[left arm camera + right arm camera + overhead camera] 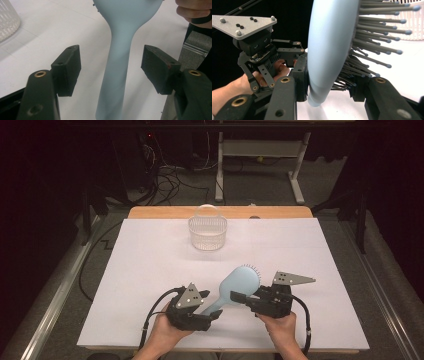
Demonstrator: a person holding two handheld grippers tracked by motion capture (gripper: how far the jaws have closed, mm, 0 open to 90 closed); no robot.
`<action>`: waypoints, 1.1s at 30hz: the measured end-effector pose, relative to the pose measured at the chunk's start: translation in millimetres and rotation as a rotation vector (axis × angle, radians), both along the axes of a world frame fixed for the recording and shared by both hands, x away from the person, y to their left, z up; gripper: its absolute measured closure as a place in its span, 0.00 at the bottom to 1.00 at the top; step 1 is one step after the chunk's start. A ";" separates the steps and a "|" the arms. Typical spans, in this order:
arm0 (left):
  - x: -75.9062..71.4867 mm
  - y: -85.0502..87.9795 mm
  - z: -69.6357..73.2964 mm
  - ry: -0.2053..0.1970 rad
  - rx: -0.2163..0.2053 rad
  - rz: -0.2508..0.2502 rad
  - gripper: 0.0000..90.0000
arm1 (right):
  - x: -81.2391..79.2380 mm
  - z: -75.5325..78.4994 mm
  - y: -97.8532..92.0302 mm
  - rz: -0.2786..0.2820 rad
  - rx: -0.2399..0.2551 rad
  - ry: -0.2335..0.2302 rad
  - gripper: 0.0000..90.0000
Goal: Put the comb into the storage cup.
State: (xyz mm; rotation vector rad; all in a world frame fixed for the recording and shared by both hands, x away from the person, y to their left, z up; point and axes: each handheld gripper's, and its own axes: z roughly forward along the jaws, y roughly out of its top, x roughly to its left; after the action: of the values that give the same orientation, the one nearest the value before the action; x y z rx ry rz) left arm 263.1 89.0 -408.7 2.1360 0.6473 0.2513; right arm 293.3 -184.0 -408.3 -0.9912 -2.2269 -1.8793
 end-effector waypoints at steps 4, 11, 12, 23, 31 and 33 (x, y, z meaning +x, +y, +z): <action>-0.4 2.8 1.3 -0.007 0.002 0.004 0.35 | -0.4 0.6 -1.3 -0.003 -0.006 -0.002 0.66; 0.2 10.8 3.3 -0.013 -0.023 0.023 0.31 | -2.1 2.9 -5.8 -0.011 -0.015 -0.006 0.66; 0.2 11.8 3.4 -0.008 -0.028 0.026 0.29 | -2.4 3.0 -6.7 -0.013 -0.016 -0.006 0.66; 2.4 26.7 2.5 -0.012 -0.053 0.060 0.29 | -2.1 5.3 -18.0 -0.039 -0.015 -0.005 0.66; 3.1 39.1 2.7 -0.029 -0.067 0.091 0.29 | -0.6 6.8 -27.2 -0.063 -0.013 -0.003 0.66; 3.0 42.9 3.3 -0.033 -0.068 0.100 0.29 | -0.2 7.7 -29.7 -0.070 -0.014 -0.003 0.66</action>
State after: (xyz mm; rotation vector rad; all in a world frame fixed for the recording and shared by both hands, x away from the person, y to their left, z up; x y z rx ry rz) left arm 266.1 131.9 -405.5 2.0332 0.7341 0.3143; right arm 293.1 -213.7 -400.7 -1.0830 -2.2383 -1.8960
